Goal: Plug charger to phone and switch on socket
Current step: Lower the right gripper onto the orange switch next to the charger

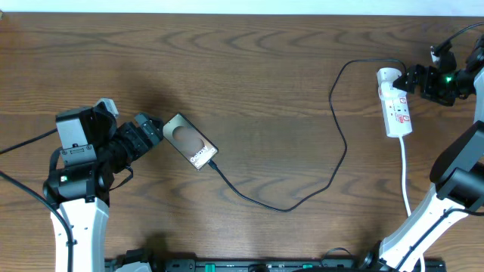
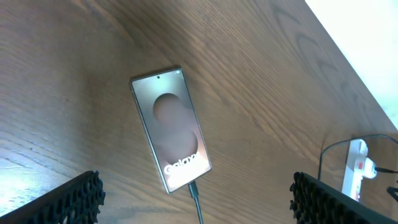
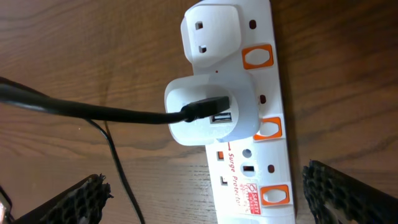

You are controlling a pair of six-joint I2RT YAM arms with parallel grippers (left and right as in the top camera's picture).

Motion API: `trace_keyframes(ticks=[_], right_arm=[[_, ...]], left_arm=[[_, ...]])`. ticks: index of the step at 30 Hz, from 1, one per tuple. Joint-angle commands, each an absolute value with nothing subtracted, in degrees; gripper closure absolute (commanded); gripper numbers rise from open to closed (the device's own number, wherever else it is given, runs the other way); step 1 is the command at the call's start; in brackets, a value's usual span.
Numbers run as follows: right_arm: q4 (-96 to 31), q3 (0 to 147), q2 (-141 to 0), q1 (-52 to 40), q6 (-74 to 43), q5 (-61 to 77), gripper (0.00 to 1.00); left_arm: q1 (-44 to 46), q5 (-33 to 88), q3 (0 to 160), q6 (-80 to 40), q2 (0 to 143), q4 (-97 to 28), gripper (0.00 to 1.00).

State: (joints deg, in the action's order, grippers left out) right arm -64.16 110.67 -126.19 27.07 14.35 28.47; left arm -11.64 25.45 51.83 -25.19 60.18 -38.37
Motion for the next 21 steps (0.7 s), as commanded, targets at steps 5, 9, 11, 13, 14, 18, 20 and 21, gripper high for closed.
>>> trace_keyframes(ticks=[5,9,11,13,14,18,20,21], right_arm=[[-63.77,110.83,-127.46,26.52,13.69,28.40,0.01],[-63.79,110.83,-129.54,26.46,13.69,28.69,0.01],[-63.92,110.83,-130.47,26.46,13.69,28.67,0.01],[-63.94,110.83,-131.26,26.39,13.69,29.10,0.01],[-63.94,110.83,-131.50,26.30,13.69,29.10,0.01],[-63.77,110.83,-131.94,25.76,13.72,29.08,0.01],[-63.61,110.83,-132.05,25.32,13.72,29.08,0.01],[-63.46,110.83,-132.07,25.08,13.72,29.08,0.01]], left_arm=[[-11.94,24.32,51.72,-23.99,60.29,-38.33,0.04],[-11.94,24.32,51.72,-23.99,60.29,-38.35,0.04],[-11.94,24.34,51.72,-23.99,60.29,-38.33,0.04],[-11.94,24.34,51.72,-23.99,60.29,-38.35,0.04],[-11.94,24.34,51.72,-23.99,60.29,-38.35,0.04],[-11.94,24.34,51.72,-23.99,60.29,-38.35,0.04],[-11.92,24.34,51.72,-23.99,60.29,-38.35,0.04],[-11.92,24.34,51.72,-23.99,60.29,-38.35,0.04]])
